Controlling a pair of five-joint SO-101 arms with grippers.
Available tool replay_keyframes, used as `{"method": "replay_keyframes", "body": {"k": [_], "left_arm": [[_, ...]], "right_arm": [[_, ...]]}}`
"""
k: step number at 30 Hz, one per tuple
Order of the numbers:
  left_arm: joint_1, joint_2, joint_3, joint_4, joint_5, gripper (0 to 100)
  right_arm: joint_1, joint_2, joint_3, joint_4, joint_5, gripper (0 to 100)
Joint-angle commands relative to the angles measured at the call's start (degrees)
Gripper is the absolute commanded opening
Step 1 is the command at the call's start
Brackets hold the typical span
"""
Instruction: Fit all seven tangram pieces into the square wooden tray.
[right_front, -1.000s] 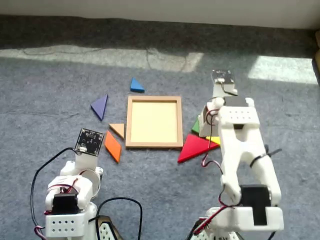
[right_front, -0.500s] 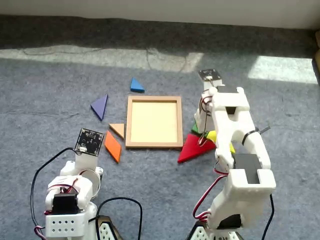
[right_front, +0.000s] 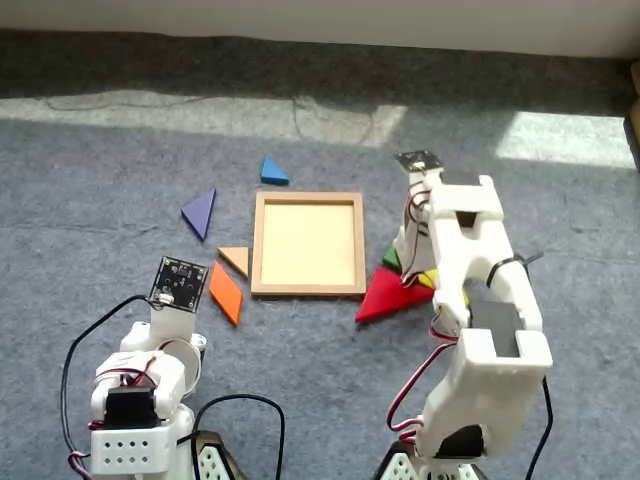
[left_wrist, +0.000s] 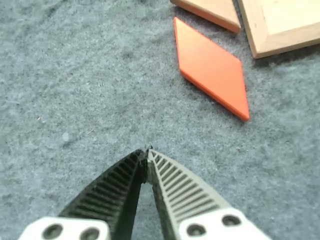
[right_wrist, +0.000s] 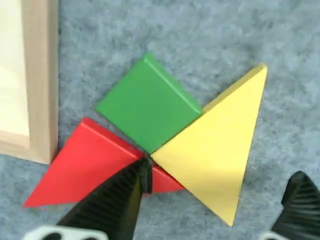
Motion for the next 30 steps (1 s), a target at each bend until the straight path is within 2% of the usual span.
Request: {"method": "replay_keyframes", "body": {"k": [1, 11, 17, 26, 30], "left_arm": [[-0.75, -1.80, 1.10, -1.23, 0.26, 0], [-0.75, -1.80, 1.10, -1.23, 0.26, 0], [-0.75, -1.80, 1.19, -1.23, 0.26, 0], [-0.75, -1.80, 1.19, -1.23, 0.26, 0], [-0.75, -1.80, 1.19, -1.23, 0.26, 0]], "right_arm": [[0.57, 3.65, -3.03, -0.04, 0.53, 39.3], [1.71, 7.16, -6.46, 0.31, 0.53, 39.2], [1.71, 7.16, -6.64, -0.13, 0.62, 30.0], [0.92, 6.90, -6.99, -0.13, 0.44, 29.6], [-0.13, 6.90, -6.99, -0.66, -4.40, 31.5]]}}
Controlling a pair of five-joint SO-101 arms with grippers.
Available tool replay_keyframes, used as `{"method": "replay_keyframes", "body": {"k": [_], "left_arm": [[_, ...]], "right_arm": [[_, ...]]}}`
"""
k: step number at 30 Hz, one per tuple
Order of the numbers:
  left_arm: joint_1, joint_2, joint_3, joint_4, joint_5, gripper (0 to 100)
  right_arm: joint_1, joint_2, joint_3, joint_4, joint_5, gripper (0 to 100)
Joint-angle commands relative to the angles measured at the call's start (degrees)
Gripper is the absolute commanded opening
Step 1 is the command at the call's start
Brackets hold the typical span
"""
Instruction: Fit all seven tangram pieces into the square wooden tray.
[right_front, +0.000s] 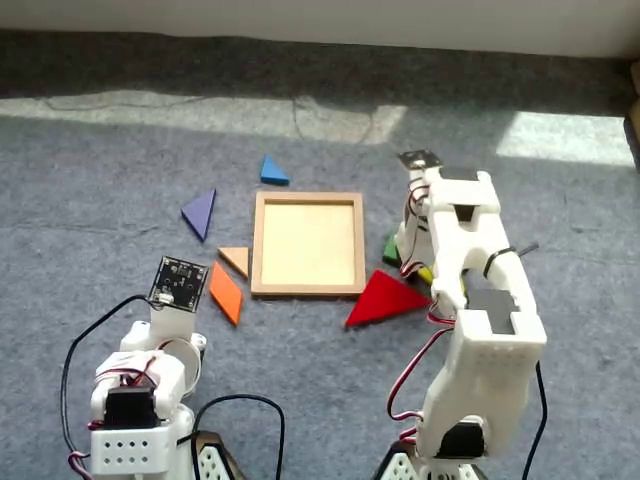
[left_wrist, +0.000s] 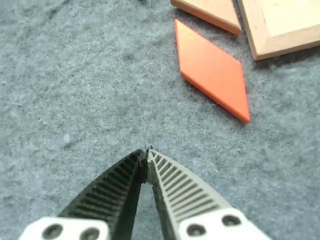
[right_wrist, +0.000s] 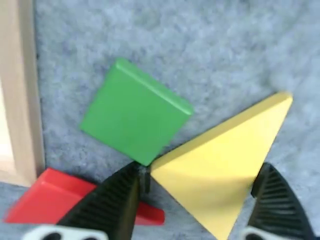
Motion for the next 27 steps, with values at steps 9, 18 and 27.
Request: {"method": "replay_keyframes", "body": {"k": [9, 18, 27], "left_arm": [[-0.75, -1.80, 1.10, -0.88, 0.26, 0], [-0.75, -1.80, 1.10, -0.88, 0.26, 0], [-0.75, -1.80, 1.10, -0.88, 0.26, 0]], "right_arm": [[-1.10, 0.13, -1.36, -0.66, -6.59, 38.2], [-0.92, 0.22, -5.23, -1.10, -11.96, 38.2], [-0.22, 0.48, -5.85, -1.45, -11.87, 37.4]]}}
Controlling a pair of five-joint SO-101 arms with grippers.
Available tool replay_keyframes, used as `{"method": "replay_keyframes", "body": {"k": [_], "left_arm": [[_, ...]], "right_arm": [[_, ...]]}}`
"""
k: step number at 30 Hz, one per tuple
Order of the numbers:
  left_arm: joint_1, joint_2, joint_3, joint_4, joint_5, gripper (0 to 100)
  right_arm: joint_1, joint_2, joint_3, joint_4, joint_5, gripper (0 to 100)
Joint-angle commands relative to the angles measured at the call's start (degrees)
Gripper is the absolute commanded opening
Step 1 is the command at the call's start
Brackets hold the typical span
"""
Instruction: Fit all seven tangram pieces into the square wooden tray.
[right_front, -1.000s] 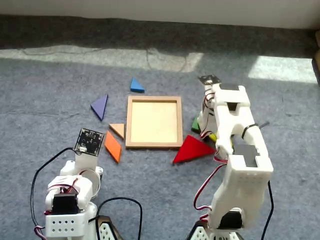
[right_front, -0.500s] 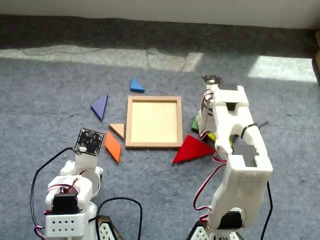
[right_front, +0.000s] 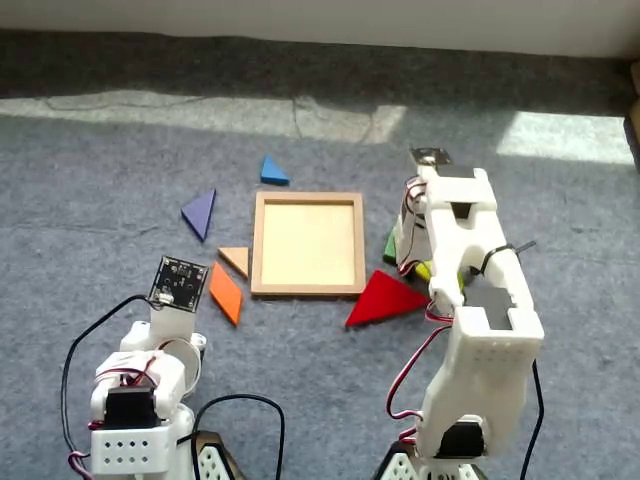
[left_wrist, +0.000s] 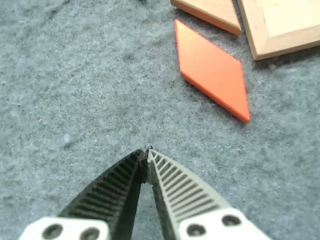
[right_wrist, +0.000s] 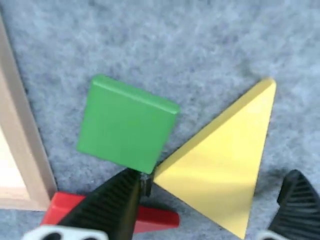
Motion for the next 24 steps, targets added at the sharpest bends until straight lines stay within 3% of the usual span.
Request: {"method": "replay_keyframes", "body": {"k": [1, 10, 24], "left_arm": [[-0.75, -1.80, 1.10, -0.88, 0.26, 0], [-0.75, -1.80, 1.10, -0.88, 0.26, 0], [-0.75, -1.80, 1.10, -0.88, 0.26, 0]], "right_arm": [[0.48, -0.31, -3.56, -1.54, -0.44, 35.6], [0.75, -1.01, -3.82, -0.84, 0.53, 19.8], [-0.92, -17.98, -3.56, 4.18, 3.69, 19.3]]}}
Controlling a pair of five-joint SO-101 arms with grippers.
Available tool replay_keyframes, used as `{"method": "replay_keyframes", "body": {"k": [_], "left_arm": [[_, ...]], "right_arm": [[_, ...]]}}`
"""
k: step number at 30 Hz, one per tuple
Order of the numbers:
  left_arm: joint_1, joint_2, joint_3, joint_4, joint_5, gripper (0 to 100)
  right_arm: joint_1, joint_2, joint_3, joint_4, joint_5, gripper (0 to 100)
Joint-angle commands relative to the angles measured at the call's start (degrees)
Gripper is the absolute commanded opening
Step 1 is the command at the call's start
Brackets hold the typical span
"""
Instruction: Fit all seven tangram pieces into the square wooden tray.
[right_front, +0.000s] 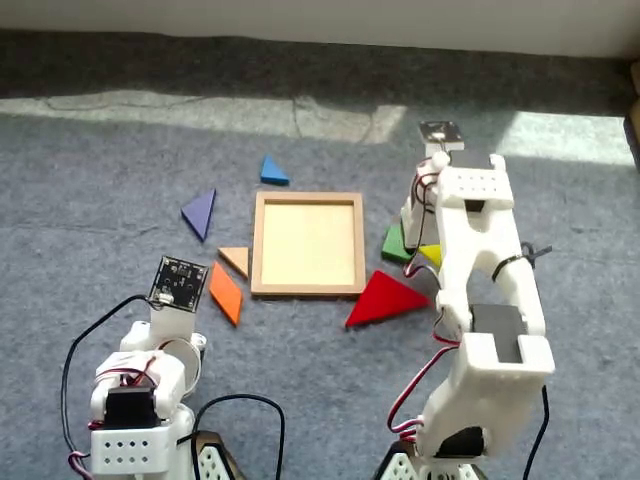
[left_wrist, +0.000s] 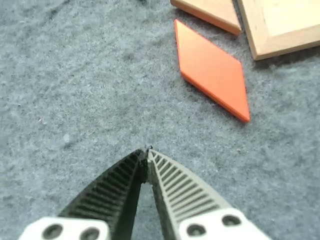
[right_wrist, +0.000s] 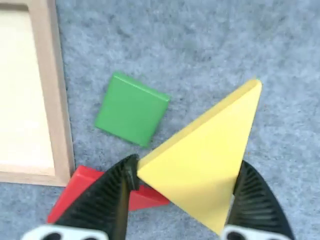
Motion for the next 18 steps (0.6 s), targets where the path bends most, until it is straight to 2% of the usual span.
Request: {"method": "replay_keyframes", "body": {"k": [1, 7, 12, 18], "left_arm": [[-0.75, -1.80, 1.10, -0.88, 0.26, 0], [-0.75, -1.80, 1.10, -0.88, 0.26, 0], [-0.75, -1.80, 1.10, -0.88, 0.26, 0], [-0.75, -1.80, 1.10, -0.88, 0.26, 0]], "right_arm": [[-1.98, -6.73, -2.51, 0.40, 0.44, 19.3], [-10.95, -7.43, -2.77, 0.22, 0.00, 19.3], [-18.77, -7.34, -2.86, -1.63, -7.91, 19.3], [-25.54, -3.21, -4.62, -5.41, -12.13, 19.3]]}}
